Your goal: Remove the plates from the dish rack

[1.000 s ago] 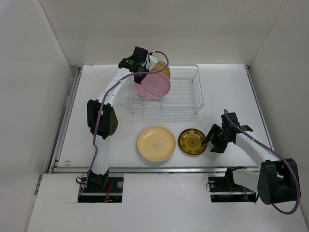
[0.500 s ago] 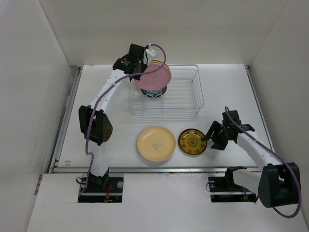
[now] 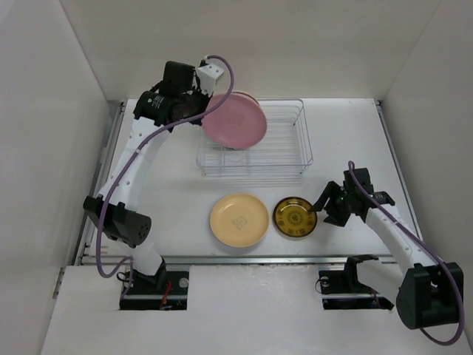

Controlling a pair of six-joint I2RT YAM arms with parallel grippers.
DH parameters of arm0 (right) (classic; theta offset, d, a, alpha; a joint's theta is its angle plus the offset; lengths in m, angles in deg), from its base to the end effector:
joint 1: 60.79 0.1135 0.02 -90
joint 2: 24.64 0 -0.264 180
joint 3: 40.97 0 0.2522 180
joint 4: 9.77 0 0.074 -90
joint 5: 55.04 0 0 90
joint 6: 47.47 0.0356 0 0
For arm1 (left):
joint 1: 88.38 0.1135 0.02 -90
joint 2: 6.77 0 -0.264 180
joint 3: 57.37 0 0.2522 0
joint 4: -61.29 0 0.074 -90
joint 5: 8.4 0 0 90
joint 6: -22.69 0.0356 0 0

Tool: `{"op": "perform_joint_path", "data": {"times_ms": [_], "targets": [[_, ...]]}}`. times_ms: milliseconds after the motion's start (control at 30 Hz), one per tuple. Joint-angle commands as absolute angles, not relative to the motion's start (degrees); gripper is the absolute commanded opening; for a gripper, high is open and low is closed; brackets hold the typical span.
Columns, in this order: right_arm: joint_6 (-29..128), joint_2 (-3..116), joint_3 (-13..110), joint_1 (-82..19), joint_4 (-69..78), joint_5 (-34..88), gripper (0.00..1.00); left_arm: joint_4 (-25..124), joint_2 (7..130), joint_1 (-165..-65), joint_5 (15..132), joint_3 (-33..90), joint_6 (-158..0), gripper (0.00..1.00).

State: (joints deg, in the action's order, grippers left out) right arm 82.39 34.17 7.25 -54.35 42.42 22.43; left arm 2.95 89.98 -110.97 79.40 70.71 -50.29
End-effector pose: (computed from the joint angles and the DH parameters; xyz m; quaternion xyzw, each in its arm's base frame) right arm 0.1789 0.0280 0.1963 0.2532 0.9327 0.1895 0.1734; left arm 0.3356 -0.1411 0.4570 0.2983 0.7987 -0.0417 0.5209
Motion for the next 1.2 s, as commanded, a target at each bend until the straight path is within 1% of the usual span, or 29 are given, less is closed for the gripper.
{"op": "perform_joint_path", "data": {"times_ms": [0,67,100,233,333,367,500,600,667,733,767,800,900,933,1067,1167], "targets": [[81.73,32.41,11.55,-54.46,42.39,21.43,0.69,-16.24,86.04,-112.45,65.36,70.39,-49.30,0.00],[81.73,31.80,13.21,-54.46,43.09,21.43,0.69,-23.28,86.04,-116.04,64.12,67.50,-45.96,0.00],[81.21,31.79,13.92,-54.46,44.05,21.43,0.69,-26.79,86.57,-117.20,64.11,63.22,-45.95,0.00],[79.10,31.79,16.38,-54.46,46.17,21.43,0.69,-26.74,90.43,-121.77,66.22,54.48,-47.88,0.00],[78.57,31.09,17.00,-54.46,47.84,21.95,0.69,-24.64,96.65,-124.32,66.75,52.90,-49.63,0.00],[78.57,31.09,17.00,-54.46,47.84,21.95,0.69,-24.11,96.68,-124.33,66.75,52.89,-50.16,0.00],[78.04,28.80,18.14,-54.46,47.84,22.56,0.69,-24.89,103.52,-127.22,66.75,53.51,-50.17,0.00],[78.04,27.14,19.55,-53.93,49.68,23.19,0.69,-26.03,107.66,-127.84,70.51,54.73,-50.17,0.00],[78.04,25.47,19.55,-53.93,49.69,23.71,0.69,-26.04,109.77,-129.24,72.62,54.74,-50.17,0.11],[78.04,24.68,19.55,-53.93,49.69,23.71,0.69,-26.04,110.47,-129.25,75.17,55.96,-50.78,0.26],[78.04,24.67,19.55,-53.93,49.69,24.32,0.69,-26.64,110.48,-129.25,75.18,55.97,-50.78,0.35],[78.04,24.15,20.08,-53.93,49.69,24.33,0.69,-27.35,110.48,-129.25,76.14,56.66,-50.78,0.38],[77.52,24.14,20.08,-53.93,49.69,24.33,0.69,-26.04,107.32,-129.25,80.01,56.67,-52.09,0.62],[77.51,24.14,20.08,-53.93,48.99,23.81,0.69,-26.04,106.79,-129.25,79.23,56.15,-52.10,0.66],[76.46,24.67,20.60,-52.27,46.71,22.75,0.69,-27.53,104.51,-129.25,78.70,56.14,-51.57,0.67],[76.46,25.90,23.85,-49.55,43.98,22.75,0.69,-27.53,99.59,-127.41,76.52,55.62,-52.10,0.67]]}}
